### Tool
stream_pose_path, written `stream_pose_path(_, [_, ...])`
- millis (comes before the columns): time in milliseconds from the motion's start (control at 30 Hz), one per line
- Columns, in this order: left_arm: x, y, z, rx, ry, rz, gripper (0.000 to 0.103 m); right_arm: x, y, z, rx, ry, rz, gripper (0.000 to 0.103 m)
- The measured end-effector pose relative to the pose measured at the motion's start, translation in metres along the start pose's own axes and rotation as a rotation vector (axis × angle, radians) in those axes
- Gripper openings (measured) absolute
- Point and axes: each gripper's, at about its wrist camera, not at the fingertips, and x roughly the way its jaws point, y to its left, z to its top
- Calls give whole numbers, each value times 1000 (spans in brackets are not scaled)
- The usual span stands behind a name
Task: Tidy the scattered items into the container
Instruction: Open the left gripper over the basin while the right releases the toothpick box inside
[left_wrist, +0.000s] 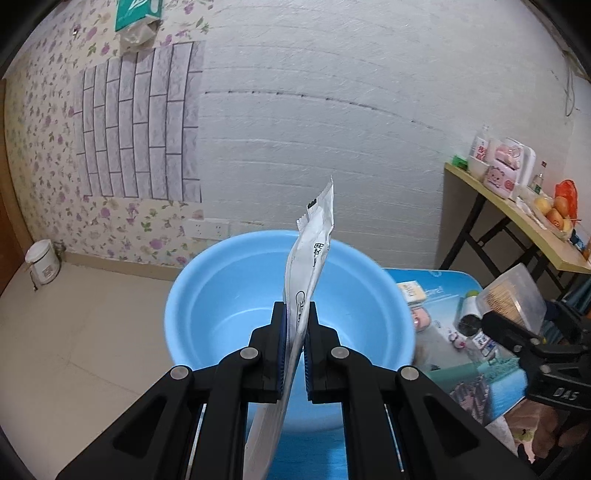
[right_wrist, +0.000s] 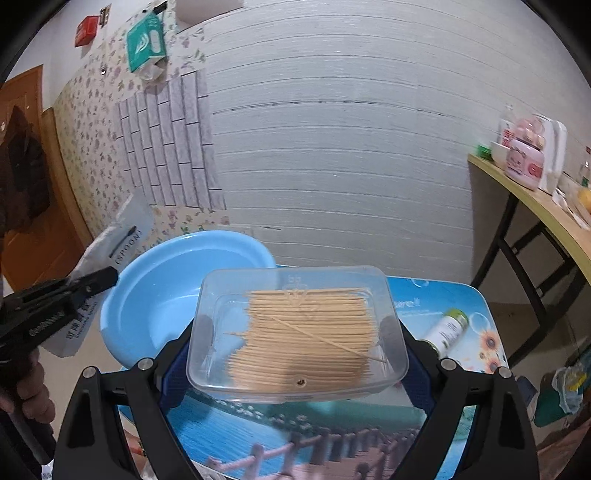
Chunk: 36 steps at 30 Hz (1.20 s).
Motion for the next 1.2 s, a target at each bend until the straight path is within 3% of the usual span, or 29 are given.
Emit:
stream_pose_path(633, [47,41,-2,-21,64,42,8,60,71,27,-85,35,102,93])
stream_pose_path(1000, [68,51,-1,-25,72,34,11,99,81,21,-116,99,101,93])
stream_pose_path(1167, [69,52,-2,-26,66,33,48,113,83,22,-118,120,97,93])
stream_pose_path(1200, [68,53,-2,-27,64,35,49,117,84,21,-120,126,96,93])
